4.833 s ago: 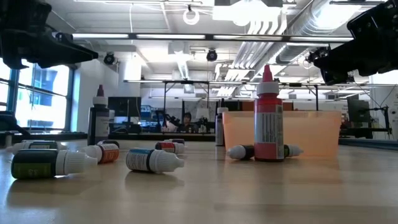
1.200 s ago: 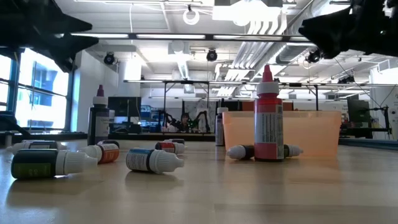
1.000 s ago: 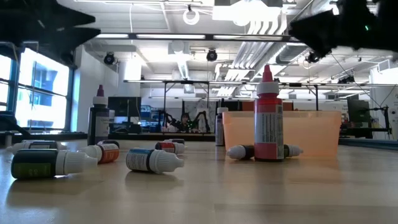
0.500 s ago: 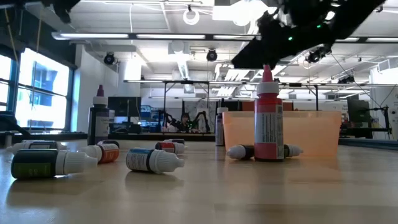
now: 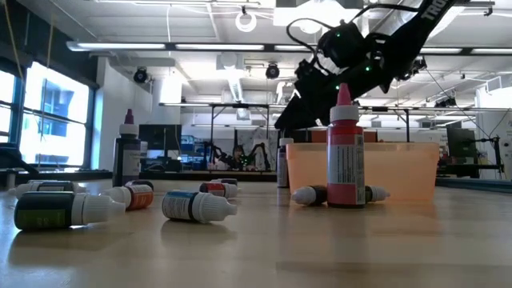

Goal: Pick & Place food coloring
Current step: Put the big black food coloring bottle into the orange bin, then put the big pink food coloring bottle into the orange bin

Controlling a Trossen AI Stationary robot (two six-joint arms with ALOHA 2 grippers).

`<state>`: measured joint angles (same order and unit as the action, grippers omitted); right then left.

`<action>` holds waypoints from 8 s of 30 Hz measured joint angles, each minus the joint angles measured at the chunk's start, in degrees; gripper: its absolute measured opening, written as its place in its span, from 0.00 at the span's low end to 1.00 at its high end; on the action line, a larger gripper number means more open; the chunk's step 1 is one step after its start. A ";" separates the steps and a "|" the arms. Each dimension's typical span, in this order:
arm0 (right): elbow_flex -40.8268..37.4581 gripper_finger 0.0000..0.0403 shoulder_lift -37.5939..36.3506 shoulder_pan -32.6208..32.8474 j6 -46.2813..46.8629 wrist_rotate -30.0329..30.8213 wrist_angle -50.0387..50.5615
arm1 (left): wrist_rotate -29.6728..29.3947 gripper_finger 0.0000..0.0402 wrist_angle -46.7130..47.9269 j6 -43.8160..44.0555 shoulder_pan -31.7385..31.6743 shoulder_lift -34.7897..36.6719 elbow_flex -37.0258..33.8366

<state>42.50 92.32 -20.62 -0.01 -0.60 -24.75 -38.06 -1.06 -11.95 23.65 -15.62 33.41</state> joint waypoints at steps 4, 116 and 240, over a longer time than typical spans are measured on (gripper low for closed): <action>-0.11 0.39 0.21 0.00 0.79 0.56 0.54 | -0.30 0.37 1.70 2.47 -0.01 -1.41 0.00; -0.22 0.21 -8.79 20.20 0.12 24.85 7.50 | 0.12 0.37 4.66 3.51 -0.01 -3.80 -0.07; -0.22 0.08 -8.68 20.13 8.99 10.45 20.15 | 0.11 0.37 4.60 4.83 0.00 -3.82 -0.07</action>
<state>42.28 83.64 -0.49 8.98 9.85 -4.60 -37.94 3.54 -7.13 23.65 -19.44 33.34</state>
